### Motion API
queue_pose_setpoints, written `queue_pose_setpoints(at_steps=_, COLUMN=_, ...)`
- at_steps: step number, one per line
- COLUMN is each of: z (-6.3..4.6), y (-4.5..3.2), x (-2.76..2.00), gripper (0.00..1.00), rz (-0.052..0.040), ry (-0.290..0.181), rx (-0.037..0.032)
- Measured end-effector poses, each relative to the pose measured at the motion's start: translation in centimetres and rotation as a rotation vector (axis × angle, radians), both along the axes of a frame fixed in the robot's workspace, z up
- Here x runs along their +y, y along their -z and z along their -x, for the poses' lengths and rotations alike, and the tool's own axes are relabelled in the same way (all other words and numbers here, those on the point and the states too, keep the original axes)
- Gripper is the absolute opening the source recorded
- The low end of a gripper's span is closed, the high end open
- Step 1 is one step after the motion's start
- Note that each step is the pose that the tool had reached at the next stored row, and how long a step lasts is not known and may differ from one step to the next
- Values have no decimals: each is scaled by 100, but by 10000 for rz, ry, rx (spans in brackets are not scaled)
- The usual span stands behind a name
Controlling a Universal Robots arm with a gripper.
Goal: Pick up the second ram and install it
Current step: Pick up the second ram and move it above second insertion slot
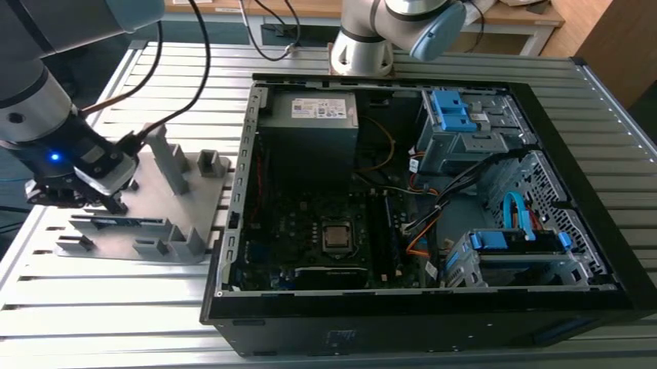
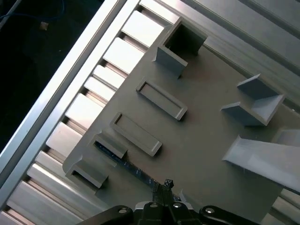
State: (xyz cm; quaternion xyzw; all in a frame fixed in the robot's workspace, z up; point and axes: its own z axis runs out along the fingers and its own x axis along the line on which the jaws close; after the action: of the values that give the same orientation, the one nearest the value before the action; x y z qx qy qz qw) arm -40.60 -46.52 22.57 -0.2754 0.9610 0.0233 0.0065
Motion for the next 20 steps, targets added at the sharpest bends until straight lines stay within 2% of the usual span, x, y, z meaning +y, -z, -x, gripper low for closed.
queue_pose_setpoints(at_steps=9, z=0, y=0, x=0, gripper=10, rz=0, ry=-727, rx=0)
queue_pose_setpoints(at_steps=20, z=0, y=0, x=-2, gripper=10, rz=-1, ry=-1102, rx=-1)
